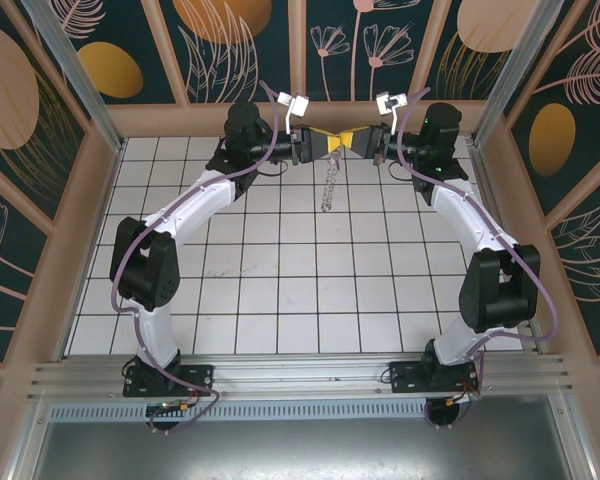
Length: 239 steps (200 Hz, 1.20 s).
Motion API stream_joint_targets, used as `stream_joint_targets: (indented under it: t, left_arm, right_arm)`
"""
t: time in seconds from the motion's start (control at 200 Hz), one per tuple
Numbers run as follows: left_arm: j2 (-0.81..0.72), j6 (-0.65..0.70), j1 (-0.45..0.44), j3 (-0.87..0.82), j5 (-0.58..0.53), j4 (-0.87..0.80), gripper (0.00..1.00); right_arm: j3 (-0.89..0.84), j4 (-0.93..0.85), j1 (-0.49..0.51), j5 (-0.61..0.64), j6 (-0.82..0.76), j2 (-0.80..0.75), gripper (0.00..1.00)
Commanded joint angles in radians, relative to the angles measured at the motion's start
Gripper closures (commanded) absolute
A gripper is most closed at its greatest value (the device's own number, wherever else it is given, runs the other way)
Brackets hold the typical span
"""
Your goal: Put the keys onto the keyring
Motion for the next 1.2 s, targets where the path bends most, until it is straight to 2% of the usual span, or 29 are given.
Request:
stream_joint_targets:
  t: [0.0,0.18,0.265,0.385,0.49,0.55,0.656,0.731,0.791,0.996,1.191]
  left_arm:
    - [0.005,-0.001,-0.003,0.019,-0.012,0.036,0.65]
    - [0.005,0.01,-0.003,0.024,-0.019,0.026,0.67]
    - [0.005,0.012,-0.003,0.024,-0.022,0.026,0.71]
    - [0.007,0.013,-0.001,0.028,-0.025,0.023,0.84]
    - [0.007,0.016,-0.002,0.032,-0.029,0.023,0.91]
    - [0.008,0.013,-0.001,0.032,-0.028,0.03,1.0]
    - [0.007,-0.001,-0.003,0.025,-0.026,0.056,1.0]
    - [0.003,-0.019,-0.001,0.014,-0.022,0.086,1.0]
    - [-0.002,-0.027,-0.002,0.007,-0.022,0.101,1.0]
    - [-0.028,-0.064,-0.002,-0.025,-0.019,0.168,1.0]
    - [-0.042,-0.137,-0.002,-0.054,0.001,0.265,1.0]
  right_arm:
    - [-0.009,0.051,0.002,-0.023,0.001,-0.027,1.0]
    - [-0.007,0.04,0.003,-0.026,-0.008,-0.027,1.0]
    - [-0.007,0.038,0.003,-0.026,-0.01,-0.027,1.0]
    - [-0.009,0.031,0.002,-0.027,-0.016,-0.027,1.0]
    - [-0.01,0.023,0.003,-0.027,-0.023,-0.027,1.0]
    - [-0.009,0.021,0.002,-0.03,-0.023,-0.03,1.0]
    - [-0.004,0.014,0.002,-0.024,-0.02,-0.039,1.0]
    - [-0.015,0.015,-0.005,0.006,-0.017,-0.067,0.74]
    - [-0.039,0.03,-0.02,0.037,-0.007,-0.107,0.62]
    - [-0.171,0.098,-0.063,0.091,0.019,-0.242,0.58]
    - [-0.291,0.17,-0.061,0.128,0.016,-0.291,0.56]
